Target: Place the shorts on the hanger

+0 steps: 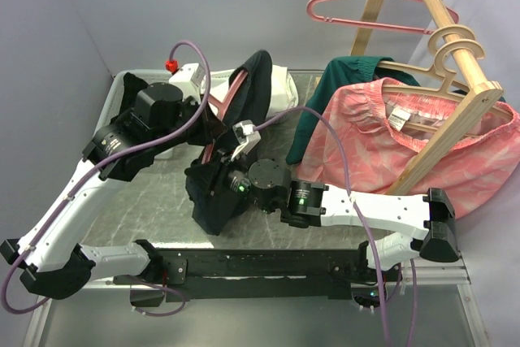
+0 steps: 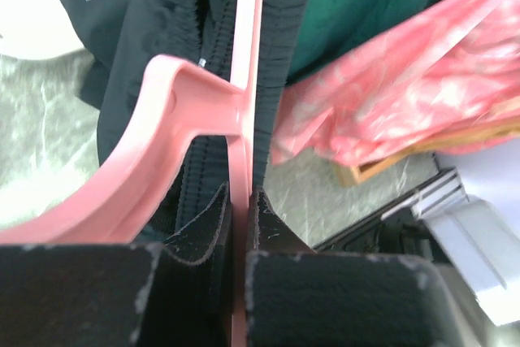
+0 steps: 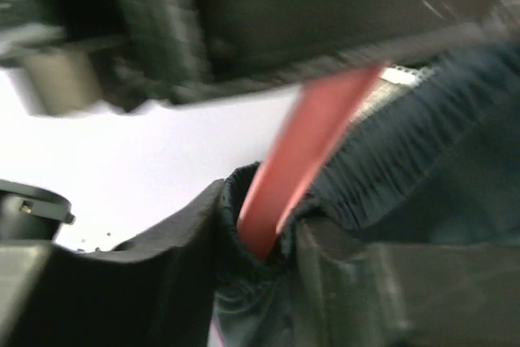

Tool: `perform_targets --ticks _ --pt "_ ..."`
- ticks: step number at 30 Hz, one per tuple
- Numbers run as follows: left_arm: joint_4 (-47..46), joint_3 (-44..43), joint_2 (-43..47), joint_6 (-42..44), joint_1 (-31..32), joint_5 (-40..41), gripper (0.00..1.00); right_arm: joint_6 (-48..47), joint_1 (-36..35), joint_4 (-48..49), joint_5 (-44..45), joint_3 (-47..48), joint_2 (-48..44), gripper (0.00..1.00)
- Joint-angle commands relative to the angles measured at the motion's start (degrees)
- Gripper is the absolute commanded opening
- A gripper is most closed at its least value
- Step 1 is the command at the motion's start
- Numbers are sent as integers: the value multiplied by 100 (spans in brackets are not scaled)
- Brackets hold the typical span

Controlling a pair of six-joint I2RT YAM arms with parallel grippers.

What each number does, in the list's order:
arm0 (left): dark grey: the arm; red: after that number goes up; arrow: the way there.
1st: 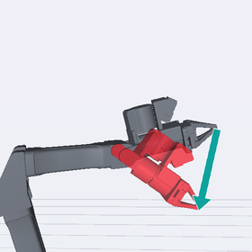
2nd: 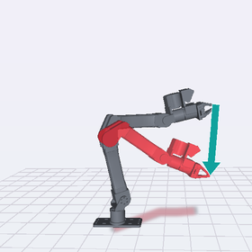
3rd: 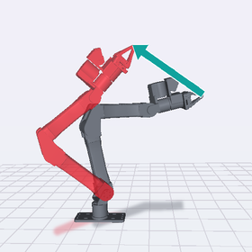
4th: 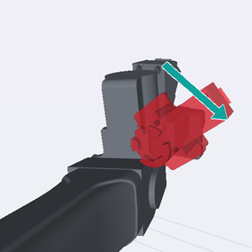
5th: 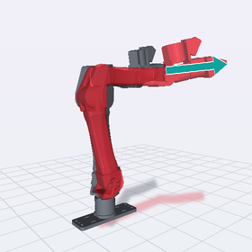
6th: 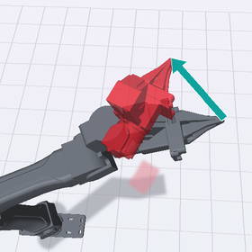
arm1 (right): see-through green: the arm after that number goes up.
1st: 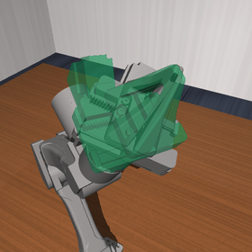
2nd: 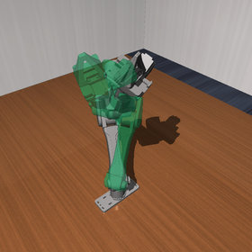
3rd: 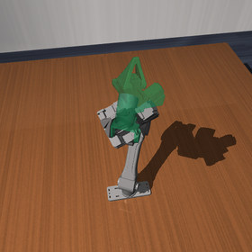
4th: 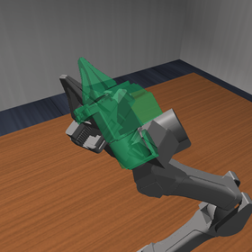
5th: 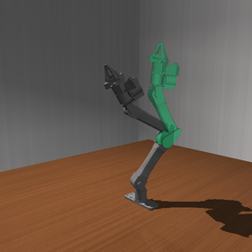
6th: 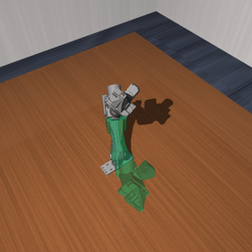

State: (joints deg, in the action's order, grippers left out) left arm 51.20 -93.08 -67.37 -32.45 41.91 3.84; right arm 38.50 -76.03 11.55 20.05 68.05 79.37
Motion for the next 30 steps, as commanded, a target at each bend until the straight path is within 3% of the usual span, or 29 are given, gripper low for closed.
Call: perform_targets --ticks 1,2,3,6,8,11,15,16,17,23,30 --pt "-848 -44 146 -236 37 -313 1 61 36 585 -414 -81 -220 22" --pt "-857 -61 128 -184 45 -313 1 148 36 620 -458 -99 -264 11" --pt "-840 -87 111 -148 54 -305 1 192 36 664 -554 -160 -291 7" --pt "-673 -237 23 -8 54 -199 1 377 62 857 -608 -222 -396 0" --pt "-541 -316 -30 80 45 -164 7 543 88 770 -538 -170 -440 0" --pt "-410 -395 -74 177 54 -103 30 754 115 822 -485 -108 -458 0" --pt "-348 -439 22 327 45 -24 51 887 123 893 -432 94 -370 0" --pt "-348 -448 66 335 54 46 64 939 123 884 -389 138 -344 0" --pt "-321 -457 110 335 54 247 70 957 123 884 -275 225 -274 0" --pt "47 -790 409 301 45 776 98 1089 185 1103 244 551 51 0" --pt "434 -1133 445 449 45 855 98 1274 352 1446 245 762 342 0"
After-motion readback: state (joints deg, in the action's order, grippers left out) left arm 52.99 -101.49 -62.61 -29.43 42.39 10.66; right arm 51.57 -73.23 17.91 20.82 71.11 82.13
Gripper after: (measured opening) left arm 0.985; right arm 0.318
